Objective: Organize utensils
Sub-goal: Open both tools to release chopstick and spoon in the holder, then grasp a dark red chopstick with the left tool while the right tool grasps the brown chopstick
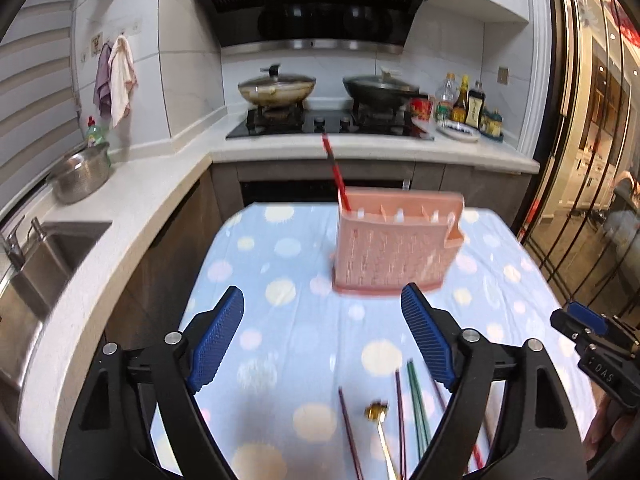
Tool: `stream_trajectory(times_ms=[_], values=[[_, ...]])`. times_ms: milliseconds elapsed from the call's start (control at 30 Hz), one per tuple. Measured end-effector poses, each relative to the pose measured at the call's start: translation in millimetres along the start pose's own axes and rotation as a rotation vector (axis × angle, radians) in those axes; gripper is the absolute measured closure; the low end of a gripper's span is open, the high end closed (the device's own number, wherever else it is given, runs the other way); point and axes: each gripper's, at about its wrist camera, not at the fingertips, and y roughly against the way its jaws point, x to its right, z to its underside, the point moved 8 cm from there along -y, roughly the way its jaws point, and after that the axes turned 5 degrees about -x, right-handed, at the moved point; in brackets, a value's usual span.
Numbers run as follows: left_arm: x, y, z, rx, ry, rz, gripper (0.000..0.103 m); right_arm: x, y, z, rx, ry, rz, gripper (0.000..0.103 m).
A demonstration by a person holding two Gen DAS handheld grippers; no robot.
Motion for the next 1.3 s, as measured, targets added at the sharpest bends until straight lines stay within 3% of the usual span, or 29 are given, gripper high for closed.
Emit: stream_trajectory(times_ms=[300, 567, 900, 967, 1067, 1300], values=[[7.0, -19.7, 123.9, -0.203, -0.005, 0.018, 0.026, 14.9, 1.4, 110.8, -0.134, -0.024, 0.040, 0.061], [12.0, -7.8, 194.8, -0.286, -0.001, 0.053, 0.026, 8.9, 7.3, 173.9, -0.181, -0.007, 0.048, 0.061], [27.1, -8.2, 236.3, -0.353, -0.031, 0.060, 0.029, 3.0, 3.5, 198.3, -0.201, -0.007, 0.041, 0.065], [29.2, -8.2, 240.0, -0.359, -0.035, 0.065, 0.034, 2.9, 1.2, 201.6, -0.211, -0.005, 0.038, 0.074], [30.7, -9.4, 246.9, -0.374, -0.035, 0.073, 0.040, 3.1, -1.7, 205.2, -0.218, -0.003, 0.035, 0.077], [32.9, -3.9, 254.0, -0.355, -0.053, 0.057, 0.041, -1.5, -3.9, 210.7, -0.221, 0.023, 0.037, 0.083]])
